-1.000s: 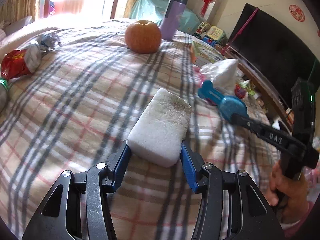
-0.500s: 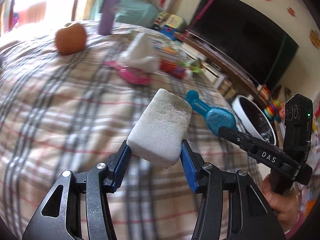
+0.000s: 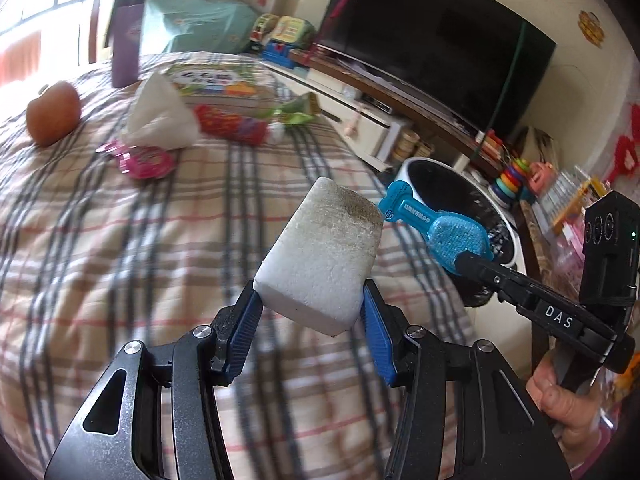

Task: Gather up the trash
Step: 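Carry the sponge in the left tool while the right tool carries the blue brush over the bin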

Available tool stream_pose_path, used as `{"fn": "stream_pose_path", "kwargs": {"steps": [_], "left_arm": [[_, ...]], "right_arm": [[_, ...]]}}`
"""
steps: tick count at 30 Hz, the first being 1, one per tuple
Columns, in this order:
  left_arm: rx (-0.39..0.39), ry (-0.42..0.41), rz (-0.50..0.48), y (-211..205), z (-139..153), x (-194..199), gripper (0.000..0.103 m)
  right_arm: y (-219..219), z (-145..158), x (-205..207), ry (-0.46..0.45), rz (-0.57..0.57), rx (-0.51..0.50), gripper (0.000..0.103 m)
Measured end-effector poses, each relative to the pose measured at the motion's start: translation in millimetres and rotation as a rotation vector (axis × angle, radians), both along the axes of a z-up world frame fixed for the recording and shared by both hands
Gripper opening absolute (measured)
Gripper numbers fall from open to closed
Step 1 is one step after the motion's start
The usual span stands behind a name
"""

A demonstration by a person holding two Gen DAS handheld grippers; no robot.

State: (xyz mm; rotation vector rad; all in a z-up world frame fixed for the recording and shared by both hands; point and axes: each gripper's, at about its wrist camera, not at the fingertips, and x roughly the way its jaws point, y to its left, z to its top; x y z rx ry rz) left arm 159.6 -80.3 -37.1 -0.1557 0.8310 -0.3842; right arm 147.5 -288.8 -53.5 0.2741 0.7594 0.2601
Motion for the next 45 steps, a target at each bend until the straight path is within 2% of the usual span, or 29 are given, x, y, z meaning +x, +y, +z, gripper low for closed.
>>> {"fn": "stream_pose_path", "kwargs": {"steps": [21,33,45], "left_arm": [[0.038,-0.043,-0.158,-88.2,21.2,12.0,0.049],[0.067,-0.059,-0.221,-125.3,27.5,25.1,0.049],[0.087,-0.041,-0.244,-144.6,22.1,38.6,0.049]], "right_arm": [[-83.0,14.8,-21.9,-0.049,-0.175,0.002,0.015],[-99.7,17.9,-17.0,-0.054,-0.199,-0.004,0.015],[-112.3,15.3,-12.1,-0.037,-0.211,-0.001,0.015]]}}
